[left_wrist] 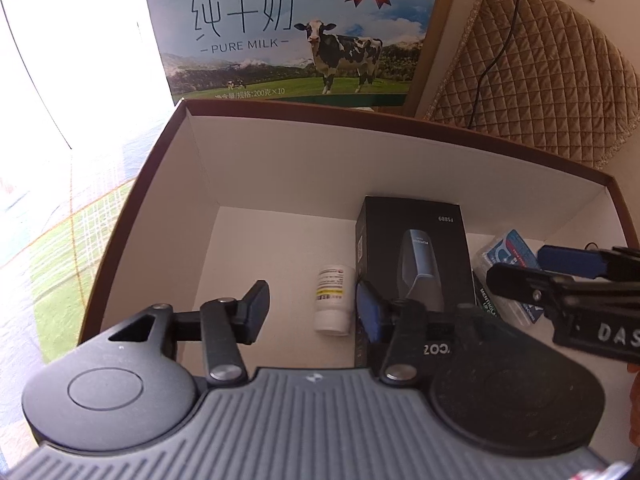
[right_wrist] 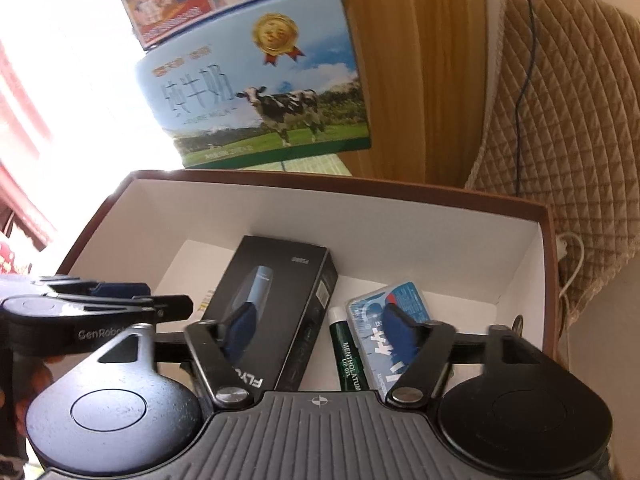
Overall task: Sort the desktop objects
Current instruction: 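Lower into the box and open the left tool while the right tool releases the lip balm, then withdraw both tools from the box toward the cotton swabs and red packet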
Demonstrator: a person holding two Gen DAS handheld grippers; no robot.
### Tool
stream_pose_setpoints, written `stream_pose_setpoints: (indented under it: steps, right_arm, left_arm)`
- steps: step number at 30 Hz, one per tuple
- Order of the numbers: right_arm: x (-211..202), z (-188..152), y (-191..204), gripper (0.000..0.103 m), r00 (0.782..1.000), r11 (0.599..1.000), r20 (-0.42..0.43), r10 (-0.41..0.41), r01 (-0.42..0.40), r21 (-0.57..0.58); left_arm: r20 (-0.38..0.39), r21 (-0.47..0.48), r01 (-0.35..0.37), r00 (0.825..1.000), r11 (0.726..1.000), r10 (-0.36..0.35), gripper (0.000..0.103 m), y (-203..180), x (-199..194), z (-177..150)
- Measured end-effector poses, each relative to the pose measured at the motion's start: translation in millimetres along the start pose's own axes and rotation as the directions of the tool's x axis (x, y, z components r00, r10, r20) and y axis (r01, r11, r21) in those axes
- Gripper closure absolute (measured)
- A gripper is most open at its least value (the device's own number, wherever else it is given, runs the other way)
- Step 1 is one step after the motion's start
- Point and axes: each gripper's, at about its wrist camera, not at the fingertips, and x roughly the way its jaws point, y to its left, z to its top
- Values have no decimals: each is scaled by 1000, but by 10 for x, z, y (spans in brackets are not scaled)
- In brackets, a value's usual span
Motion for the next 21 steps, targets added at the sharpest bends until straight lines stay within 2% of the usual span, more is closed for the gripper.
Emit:
stream_pose_setpoints:
  steps: [1,3,7,10,16,18,21]
  right_arm:
    - [-27,-5,22,23,1000,1000,3,-3,3,-15]
    - [-88,-26,60,18,1000,999,16,-8,9,-44]
    - [-194,-65,136,10,1000,993,26,-13,16,-114]
    - [-285,-116,179,4,999,988,27,-18,22,-150]
    - [-443,-252,270,2,999,978,7,-40,40,-207]
    - [-494,-301,290,2,999,976,1,-51,50,-211]
    - [-576,-367,308,2,998,977,-7,-56,53,-208]
  left_arm:
    - [0,0,-4,1000,1000,4,54,3,-18,-7]
    - [6,-2,-12,1000,1000,12,41,12,-61,-23]
    - [12,7,-24,1000,1000,24,37,47,-154,-47]
    - [27,17,-33,999,999,33,28,63,-269,-69]
    - [39,54,-53,998,997,51,23,36,-520,-140]
    - [39,70,-66,997,995,63,18,8,-600,-181]
    - [47,83,-78,996,993,74,18,-40,-725,-263]
